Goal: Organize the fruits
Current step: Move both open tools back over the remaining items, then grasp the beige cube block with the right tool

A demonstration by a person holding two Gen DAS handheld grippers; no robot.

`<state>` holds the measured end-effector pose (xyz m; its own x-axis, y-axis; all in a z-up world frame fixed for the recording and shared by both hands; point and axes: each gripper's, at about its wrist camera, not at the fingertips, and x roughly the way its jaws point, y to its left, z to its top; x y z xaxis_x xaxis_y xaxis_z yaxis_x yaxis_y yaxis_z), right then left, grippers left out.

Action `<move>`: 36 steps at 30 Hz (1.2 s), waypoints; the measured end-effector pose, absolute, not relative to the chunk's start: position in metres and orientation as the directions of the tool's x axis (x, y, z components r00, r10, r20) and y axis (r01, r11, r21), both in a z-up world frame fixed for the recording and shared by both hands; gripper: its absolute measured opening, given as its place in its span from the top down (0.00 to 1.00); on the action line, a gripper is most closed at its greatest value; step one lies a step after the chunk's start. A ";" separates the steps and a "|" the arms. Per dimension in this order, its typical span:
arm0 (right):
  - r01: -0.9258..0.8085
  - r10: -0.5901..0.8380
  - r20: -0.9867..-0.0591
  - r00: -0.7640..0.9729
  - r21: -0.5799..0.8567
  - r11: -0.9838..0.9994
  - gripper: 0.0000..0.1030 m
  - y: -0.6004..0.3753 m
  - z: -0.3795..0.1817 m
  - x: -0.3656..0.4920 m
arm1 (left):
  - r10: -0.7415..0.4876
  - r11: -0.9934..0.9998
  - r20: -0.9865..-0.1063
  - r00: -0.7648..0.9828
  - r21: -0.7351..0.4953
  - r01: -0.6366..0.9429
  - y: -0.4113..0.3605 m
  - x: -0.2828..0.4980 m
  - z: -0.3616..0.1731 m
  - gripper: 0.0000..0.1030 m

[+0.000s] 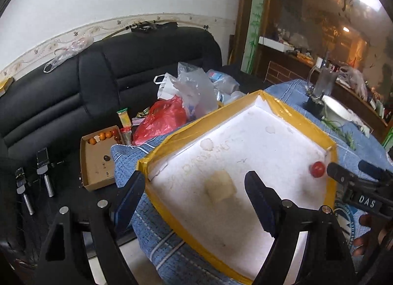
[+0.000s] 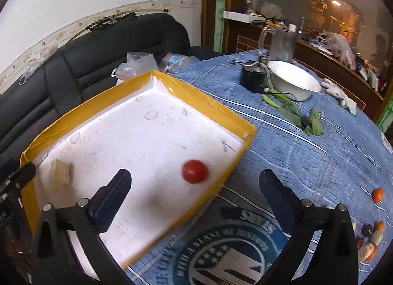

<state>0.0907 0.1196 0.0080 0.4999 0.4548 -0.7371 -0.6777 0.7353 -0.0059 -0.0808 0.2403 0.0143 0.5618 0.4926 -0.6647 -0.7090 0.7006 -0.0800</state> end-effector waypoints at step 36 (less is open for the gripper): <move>-0.271 0.258 -0.762 0.594 0.112 0.956 0.37 -0.199 -0.029 0.113 | 0.018 0.995 -0.772 0.635 0.076 0.065 -0.047 0.099 -0.038 0.19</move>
